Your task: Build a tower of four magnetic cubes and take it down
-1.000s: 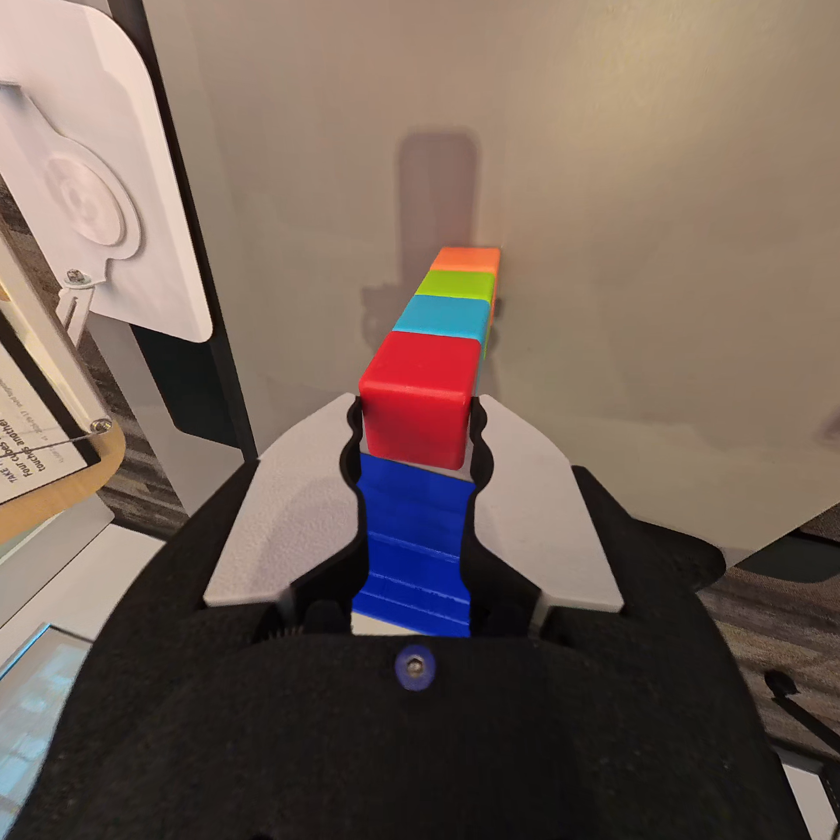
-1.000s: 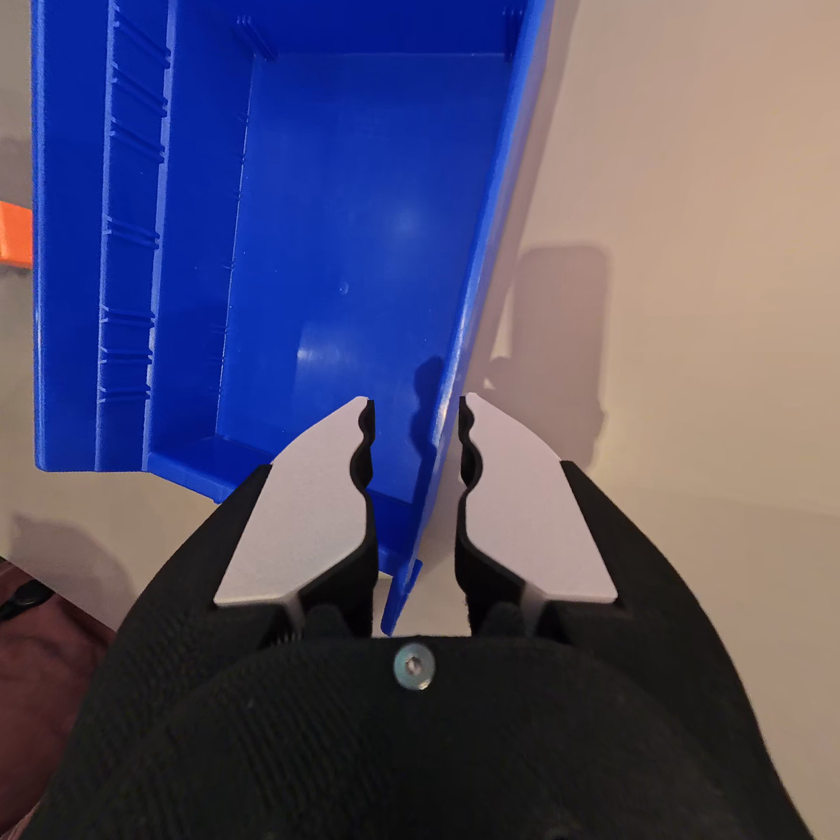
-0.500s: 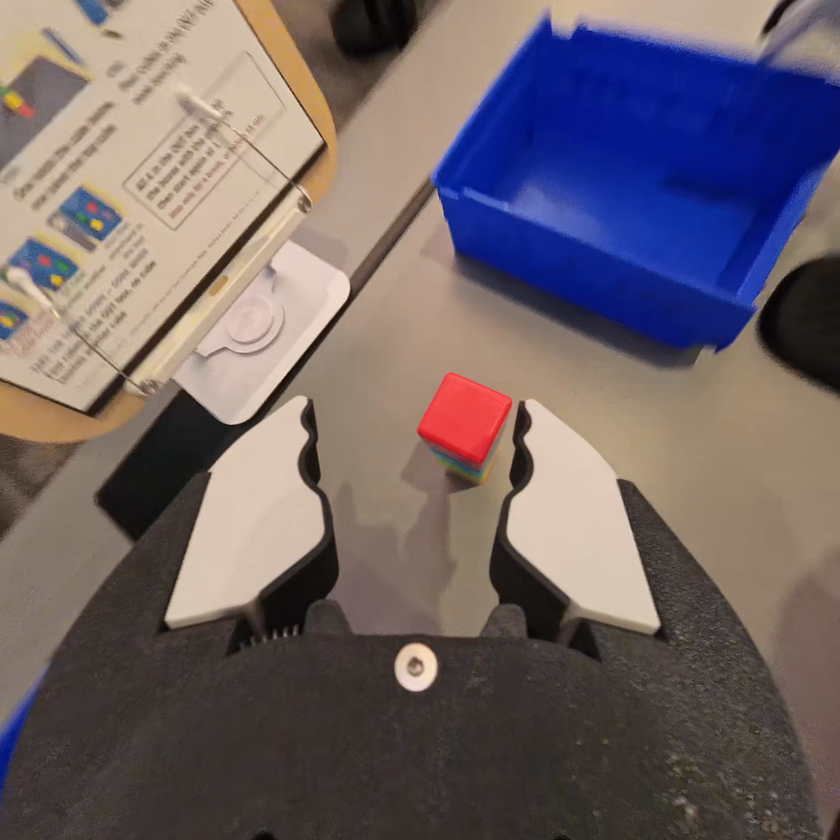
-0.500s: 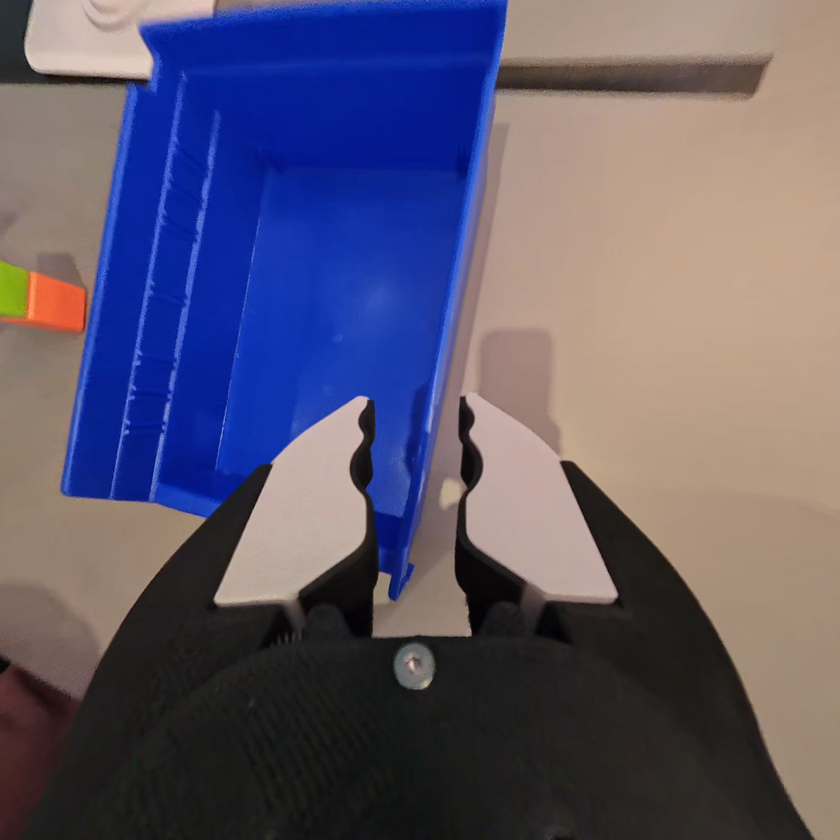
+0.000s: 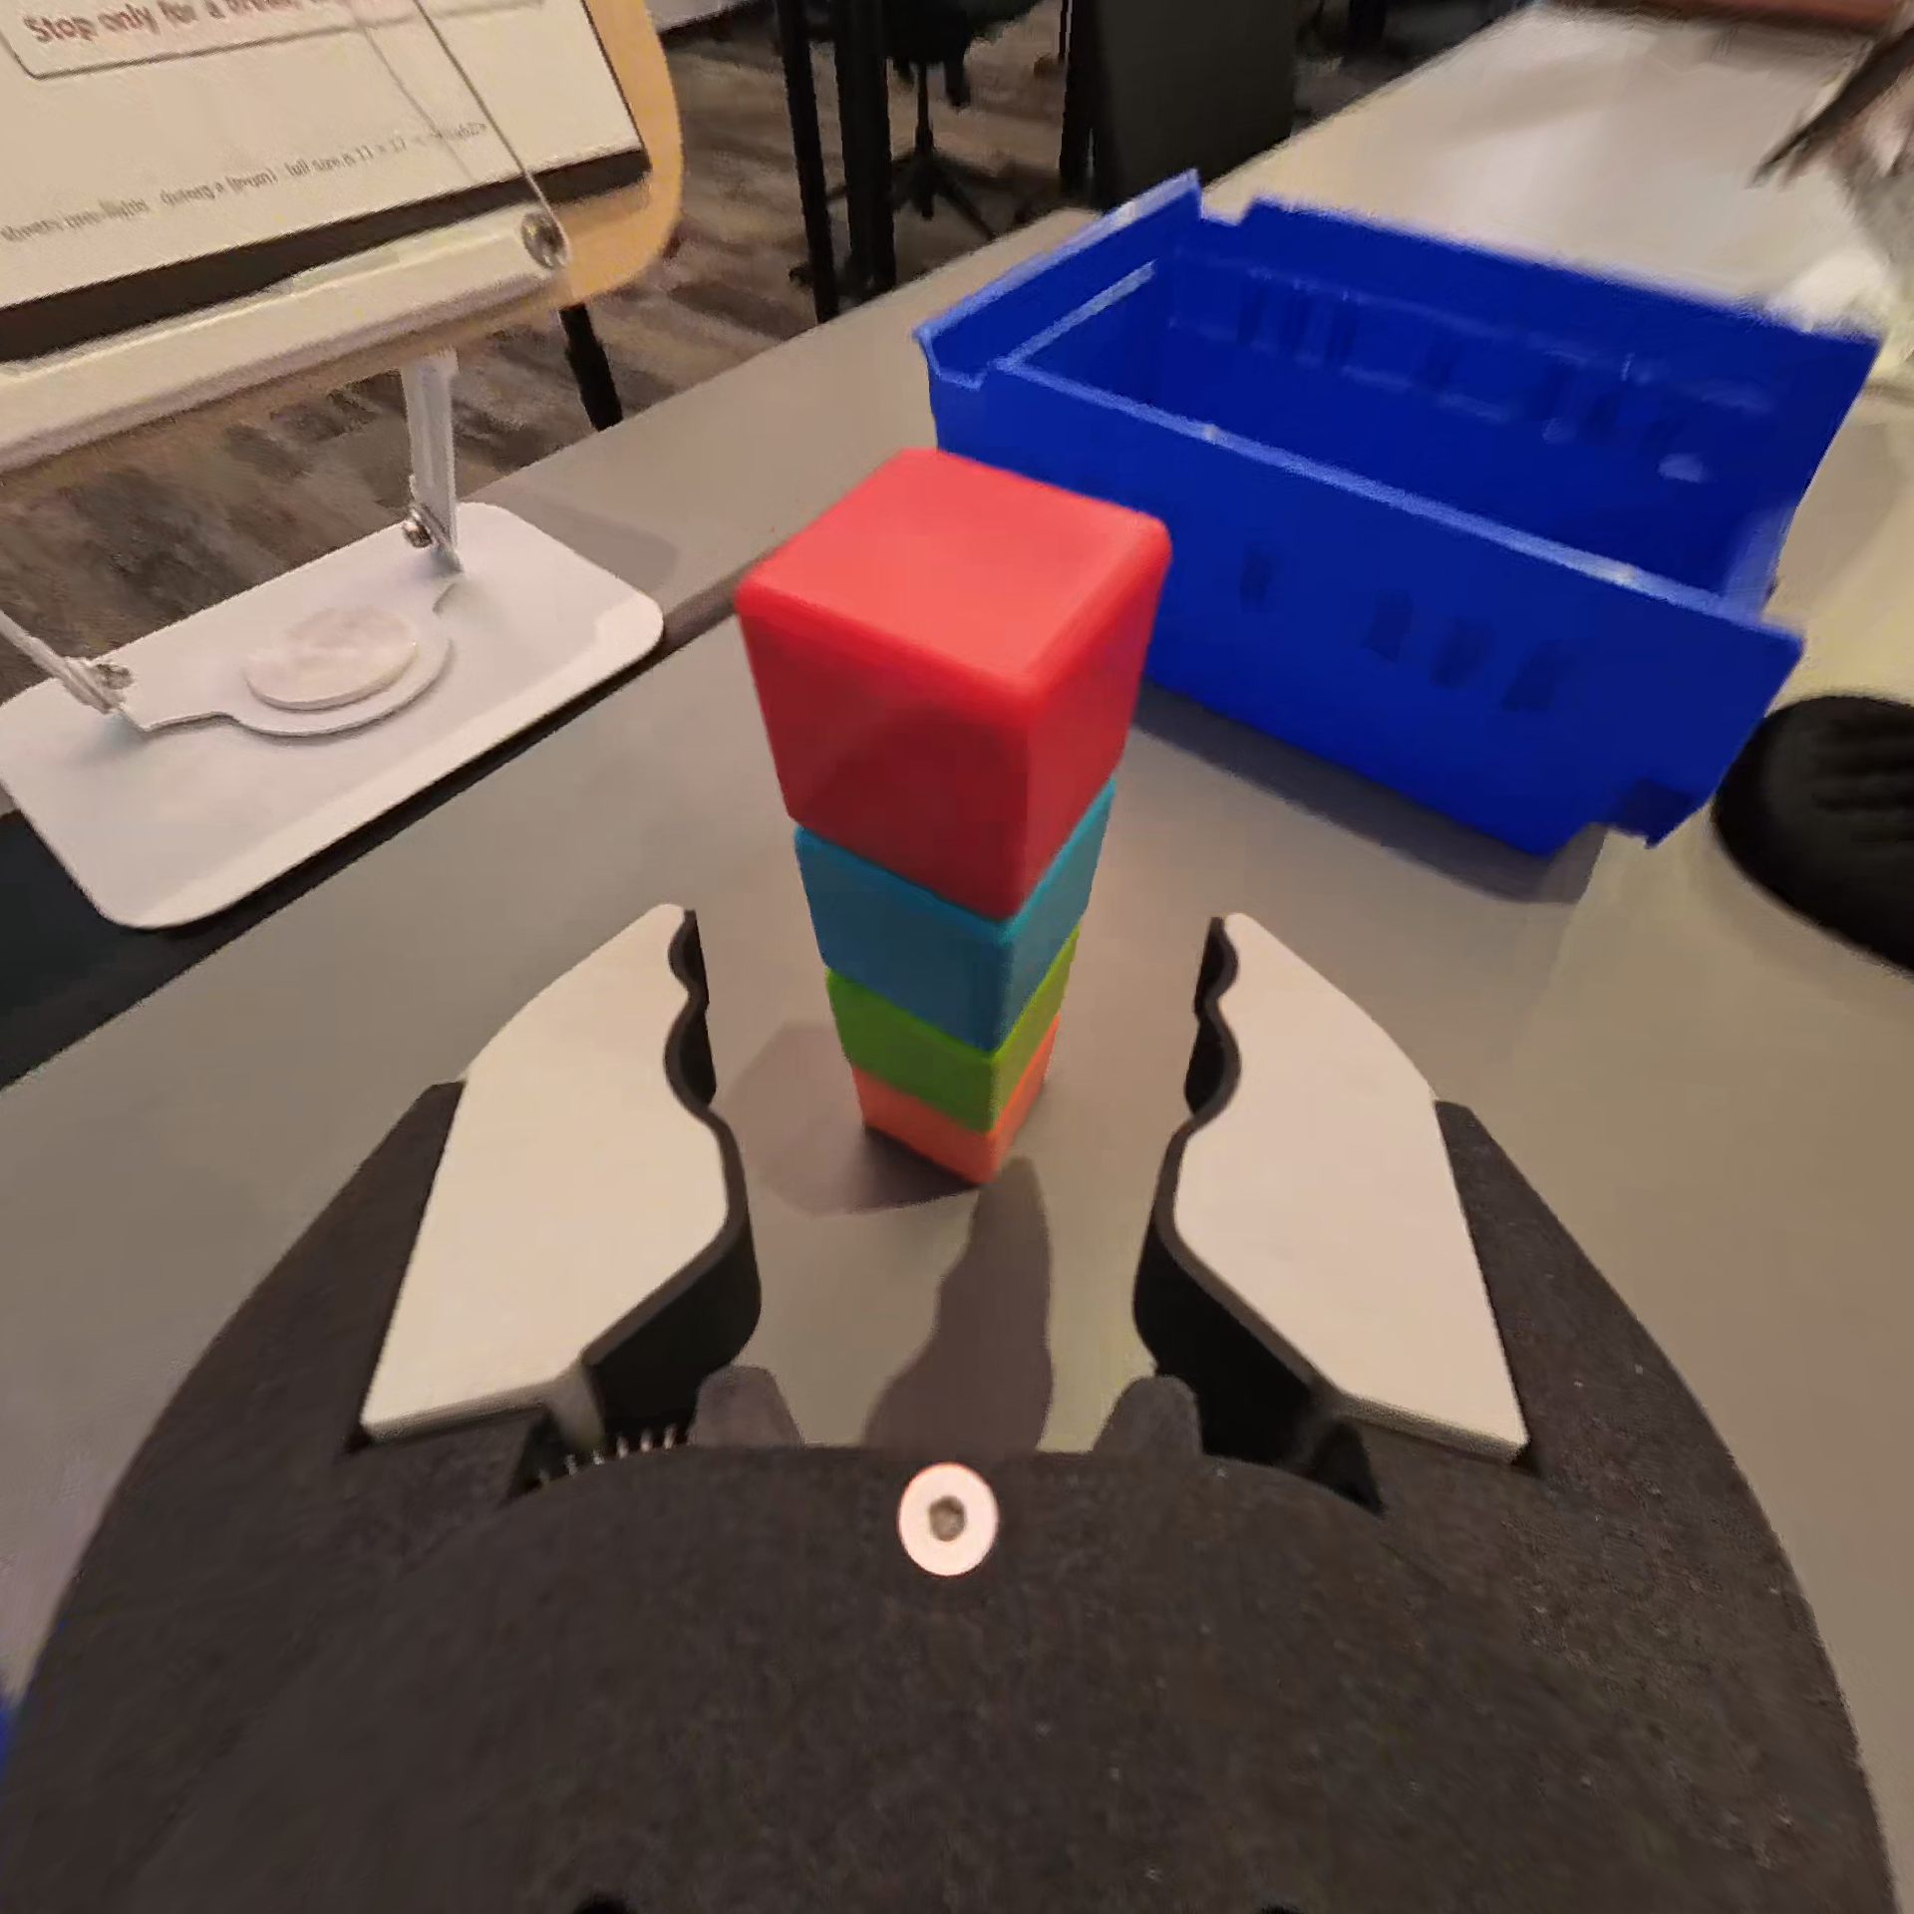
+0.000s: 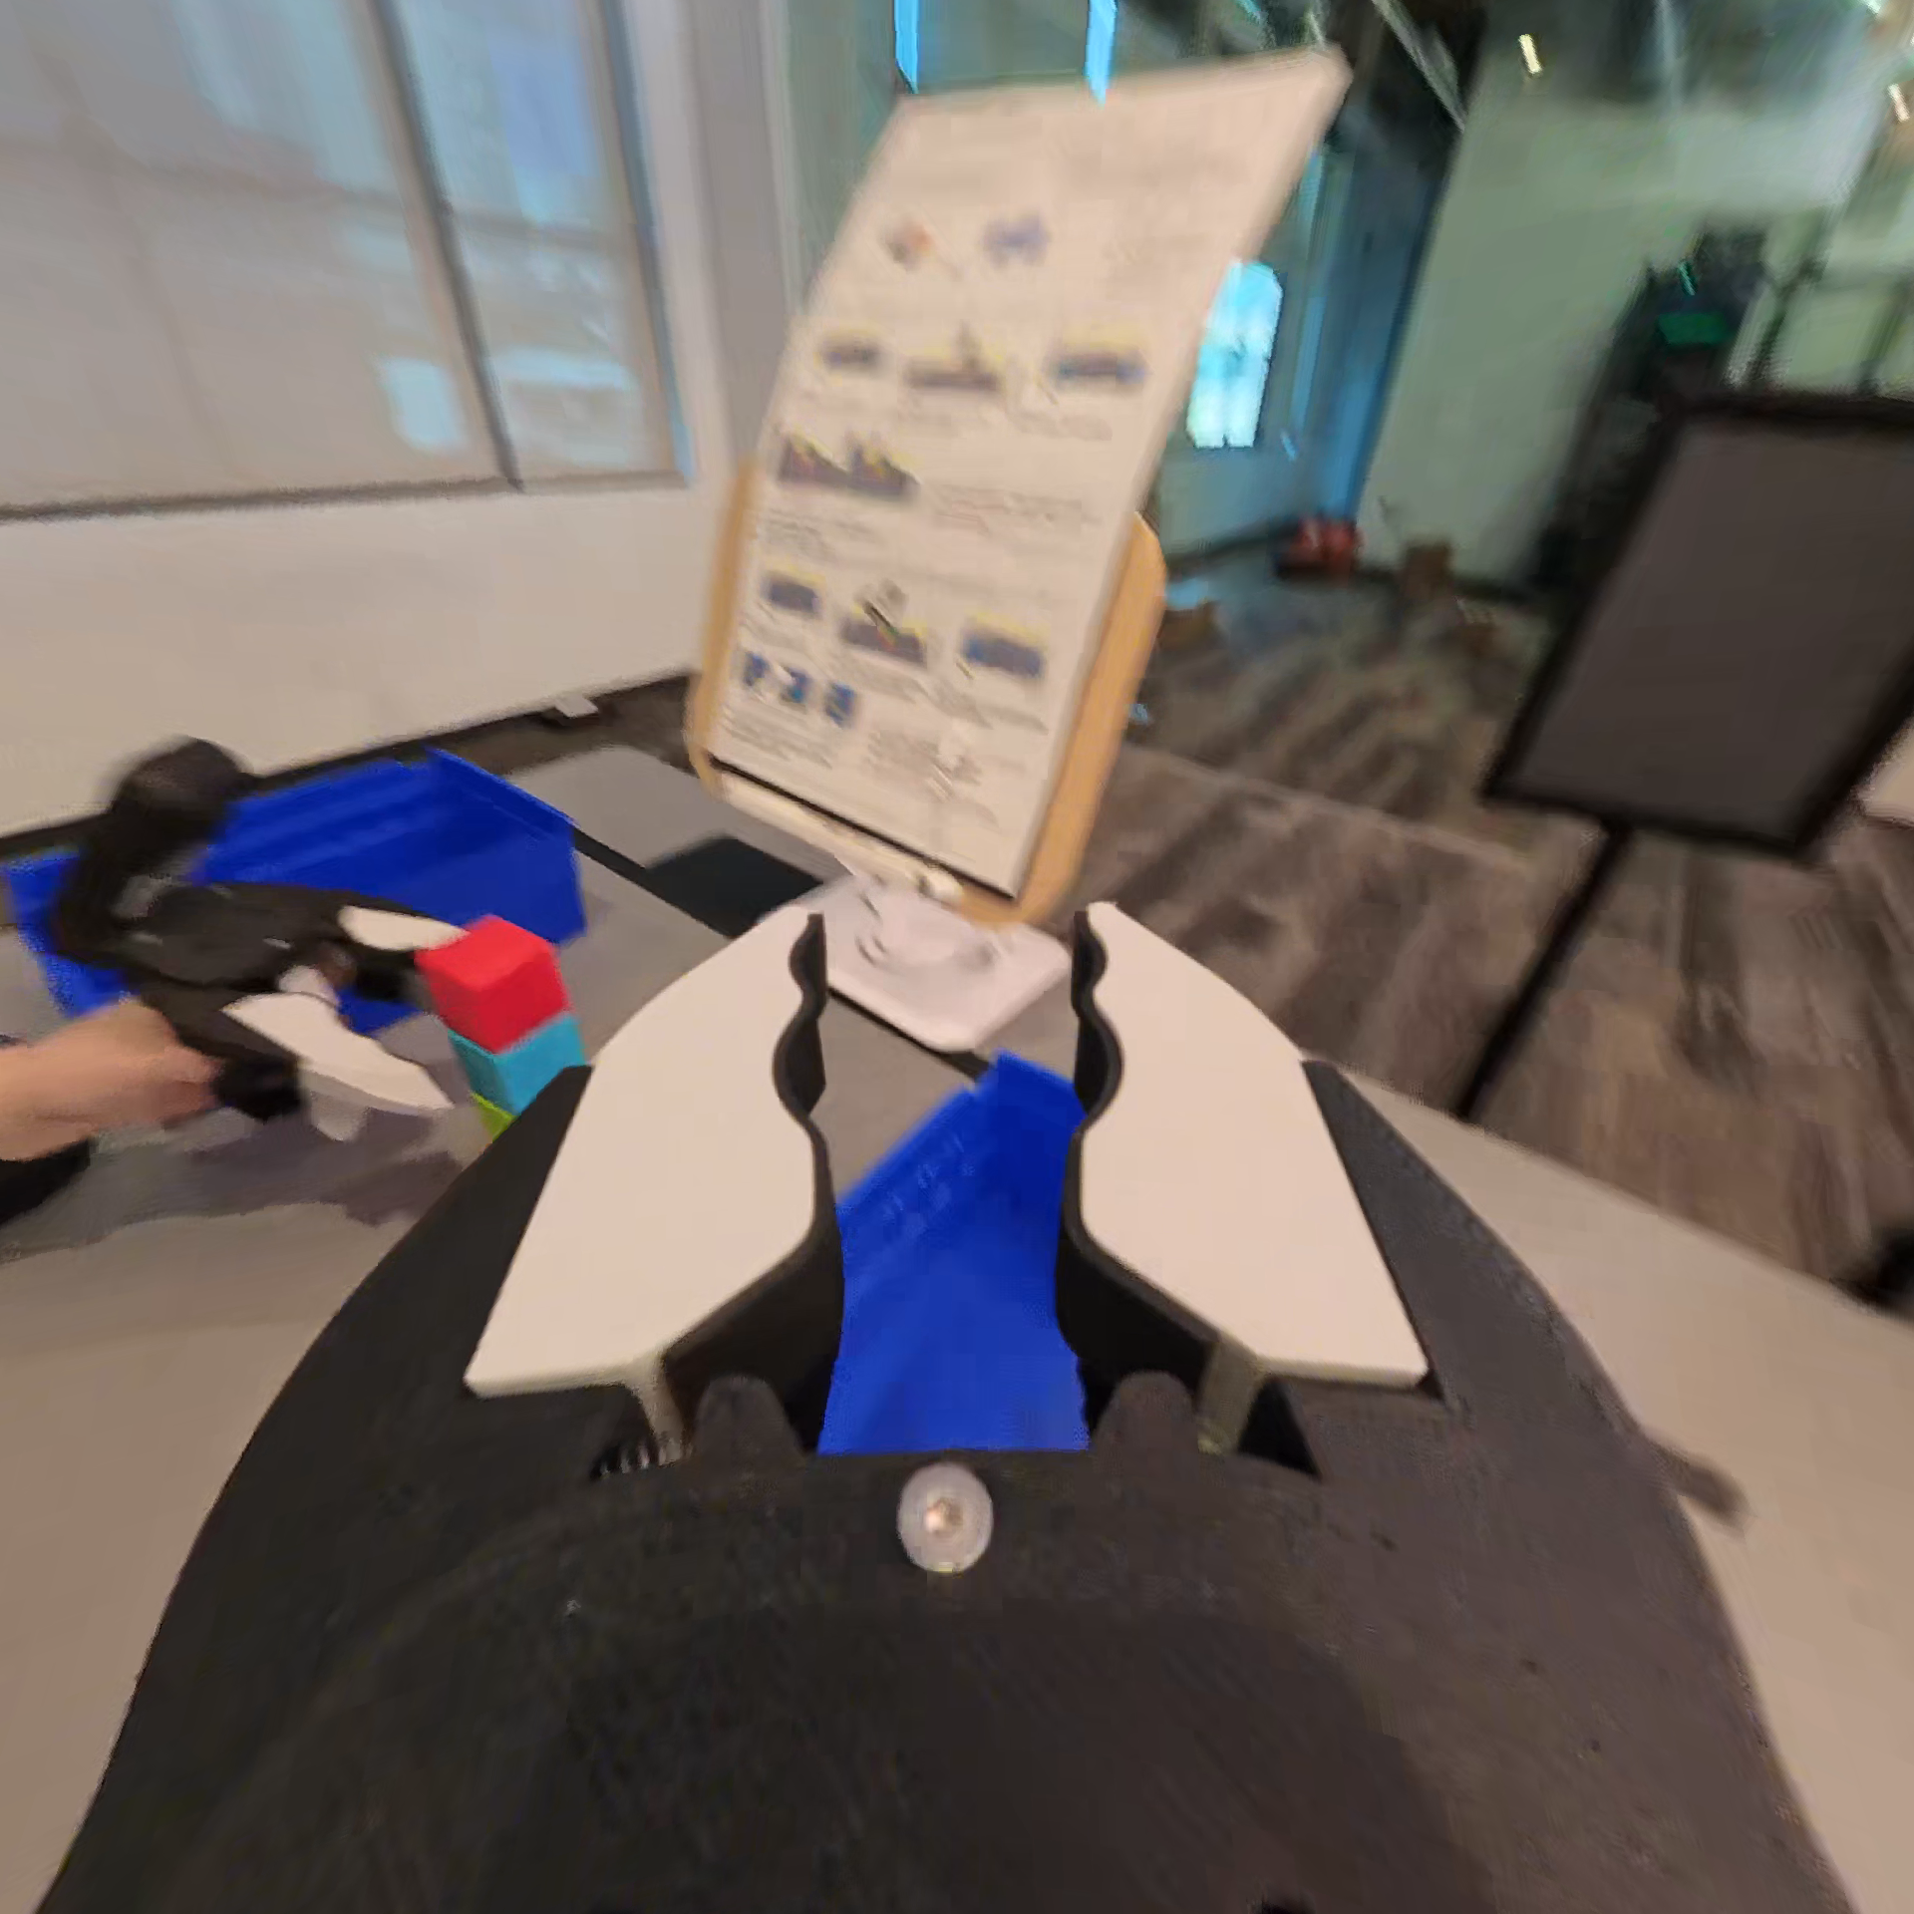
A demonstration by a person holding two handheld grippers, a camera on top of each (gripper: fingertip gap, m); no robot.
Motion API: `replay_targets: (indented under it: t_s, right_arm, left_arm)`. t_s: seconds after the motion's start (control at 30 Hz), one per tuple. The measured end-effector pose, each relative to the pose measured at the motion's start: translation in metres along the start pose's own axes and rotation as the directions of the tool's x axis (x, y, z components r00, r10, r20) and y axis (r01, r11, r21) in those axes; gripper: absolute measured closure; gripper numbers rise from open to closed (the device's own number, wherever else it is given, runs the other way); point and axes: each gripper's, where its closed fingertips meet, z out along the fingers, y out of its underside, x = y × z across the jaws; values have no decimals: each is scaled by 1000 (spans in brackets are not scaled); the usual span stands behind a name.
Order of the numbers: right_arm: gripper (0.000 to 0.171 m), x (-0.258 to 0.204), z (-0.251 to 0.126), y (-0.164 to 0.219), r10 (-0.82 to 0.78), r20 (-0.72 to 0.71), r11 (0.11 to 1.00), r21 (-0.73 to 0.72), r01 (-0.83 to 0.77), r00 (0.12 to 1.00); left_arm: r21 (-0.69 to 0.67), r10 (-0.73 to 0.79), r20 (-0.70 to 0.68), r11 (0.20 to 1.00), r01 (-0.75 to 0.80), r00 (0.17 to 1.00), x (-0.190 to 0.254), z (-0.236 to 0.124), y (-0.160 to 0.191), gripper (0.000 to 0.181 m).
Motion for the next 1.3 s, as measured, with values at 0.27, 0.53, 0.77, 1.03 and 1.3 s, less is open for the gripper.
replay_targets:
  t_s: [0.27, 0.53, 0.77, 1.03, 1.3]
  right_arm:
    - [122, -76, 45, -16, -34, 278, 991, 130, -3, 960]
    - [121, -132, 108, 30, 7, 438, 999, -37, 10, 899]
    - [117, -194, 143, 75, 2, 571, 984, -146, 99, 821]
    - [99, -220, 171, 110, -36, 555, 966, -194, 171, 831]
    - [97, -229, 183, 133, -68, 534, 940, -249, 233, 843]
  left_arm:
    - [98, -30, -92, 994, 39, 995, 1, 22, -6, 95]
    - [127, -12, -112, 992, 26, 994, 4, 29, 1, 104]
    - [186, -25, -138, 981, 51, 990, 2, 22, -2, 124]
    - [181, -26, -165, 982, 56, 986, 4, 23, -2, 124]
    - [175, -25, -171, 983, 56, 985, 6, 23, -2, 124]
